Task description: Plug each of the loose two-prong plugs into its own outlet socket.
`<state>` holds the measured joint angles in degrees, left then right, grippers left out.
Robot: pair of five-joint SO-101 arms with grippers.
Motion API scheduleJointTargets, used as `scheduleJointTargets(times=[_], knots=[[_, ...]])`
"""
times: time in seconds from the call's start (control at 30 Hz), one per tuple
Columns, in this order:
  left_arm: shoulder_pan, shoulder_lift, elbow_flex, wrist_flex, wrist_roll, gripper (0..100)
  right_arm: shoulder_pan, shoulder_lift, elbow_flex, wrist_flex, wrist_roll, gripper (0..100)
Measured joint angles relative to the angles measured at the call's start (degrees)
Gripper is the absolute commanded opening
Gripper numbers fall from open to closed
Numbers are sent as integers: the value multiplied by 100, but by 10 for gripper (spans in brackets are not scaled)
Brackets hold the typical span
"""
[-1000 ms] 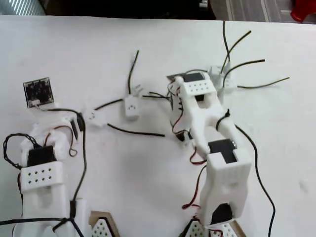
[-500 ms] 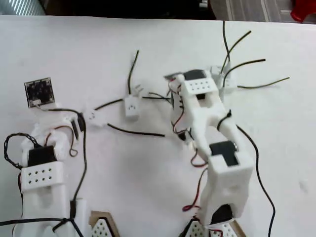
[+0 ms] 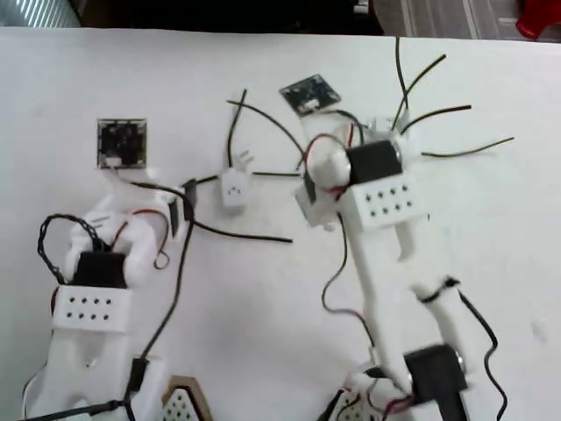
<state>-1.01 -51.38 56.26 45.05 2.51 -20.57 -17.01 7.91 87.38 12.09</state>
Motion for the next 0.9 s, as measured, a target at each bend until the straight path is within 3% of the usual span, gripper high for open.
scheduleJointTargets(times=[0.17,0.4,0.67,0.9], knots=[[167,0,-44,-18,448,225,-501,-1160,1266,-1187,-70,17],[176,0,246,-589,888,225,-1081,-2409,2936,-2822,-721,17],[492,0,387,-949,888,227,-1741,-3191,4536,-4431,-1011,17],[1081,0,387,-949,167,226,-1855,-3262,4897,-4695,-1099,17]])
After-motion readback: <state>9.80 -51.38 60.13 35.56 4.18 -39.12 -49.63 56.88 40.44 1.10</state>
